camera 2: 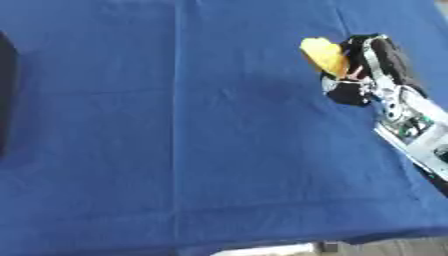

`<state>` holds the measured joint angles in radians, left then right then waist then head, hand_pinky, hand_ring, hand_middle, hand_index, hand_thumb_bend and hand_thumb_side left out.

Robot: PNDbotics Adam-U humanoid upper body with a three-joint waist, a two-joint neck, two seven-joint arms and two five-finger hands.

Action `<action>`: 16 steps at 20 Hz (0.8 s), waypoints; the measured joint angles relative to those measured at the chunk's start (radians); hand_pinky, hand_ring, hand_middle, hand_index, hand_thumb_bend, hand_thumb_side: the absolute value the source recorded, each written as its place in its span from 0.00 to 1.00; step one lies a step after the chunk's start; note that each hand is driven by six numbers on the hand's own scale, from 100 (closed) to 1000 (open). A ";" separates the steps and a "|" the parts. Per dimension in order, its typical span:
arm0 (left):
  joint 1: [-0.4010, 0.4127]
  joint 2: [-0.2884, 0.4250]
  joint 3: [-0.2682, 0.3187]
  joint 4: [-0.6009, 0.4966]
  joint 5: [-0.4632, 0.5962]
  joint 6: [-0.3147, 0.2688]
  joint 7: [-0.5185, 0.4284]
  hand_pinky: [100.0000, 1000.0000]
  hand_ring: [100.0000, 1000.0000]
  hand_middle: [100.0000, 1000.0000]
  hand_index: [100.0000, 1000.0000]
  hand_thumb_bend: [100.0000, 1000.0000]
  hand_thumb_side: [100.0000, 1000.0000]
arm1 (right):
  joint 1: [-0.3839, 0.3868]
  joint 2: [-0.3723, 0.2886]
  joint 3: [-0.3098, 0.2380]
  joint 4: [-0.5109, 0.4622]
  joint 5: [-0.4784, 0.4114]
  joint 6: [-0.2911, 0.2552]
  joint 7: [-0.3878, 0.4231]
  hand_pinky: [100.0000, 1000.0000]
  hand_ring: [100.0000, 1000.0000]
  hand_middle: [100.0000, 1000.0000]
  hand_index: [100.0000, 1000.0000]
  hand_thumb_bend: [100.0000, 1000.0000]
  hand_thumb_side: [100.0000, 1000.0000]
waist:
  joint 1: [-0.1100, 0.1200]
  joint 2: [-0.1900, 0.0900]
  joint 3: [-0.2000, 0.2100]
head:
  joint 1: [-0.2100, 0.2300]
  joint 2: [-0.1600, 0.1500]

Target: Pick up the objects with one hand, pass them to the other hand, and then place them into the box on the other side of the table.

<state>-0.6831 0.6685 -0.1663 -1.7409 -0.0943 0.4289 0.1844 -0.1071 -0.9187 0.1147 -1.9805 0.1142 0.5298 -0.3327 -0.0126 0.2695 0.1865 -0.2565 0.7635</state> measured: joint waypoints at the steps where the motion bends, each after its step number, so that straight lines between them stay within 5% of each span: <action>1: -0.007 0.000 -0.004 -0.017 0.005 -0.003 -0.008 0.67 0.66 0.58 0.71 0.00 0.56 | -0.010 0.009 0.001 0.000 -0.008 -0.010 -0.005 0.43 0.48 0.35 0.39 0.00 0.00 | 0.000 -0.002 0.001 | 0.000 0.000; 16: -0.209 -0.014 -0.094 -0.241 0.053 -0.008 -0.195 0.68 0.67 0.58 0.72 0.00 0.47 | -0.159 0.138 0.082 -0.001 -0.037 -0.083 -0.009 0.40 0.47 0.35 0.38 0.00 0.00 | 0.010 -0.041 0.020 | -0.001 0.006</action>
<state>-0.8925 0.6549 -0.2606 -1.9816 -0.0415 0.4213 -0.0106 -0.2658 -0.7803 0.1972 -1.9814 0.0769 0.4463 -0.3417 -0.0028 0.2288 0.2060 -0.2571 0.7691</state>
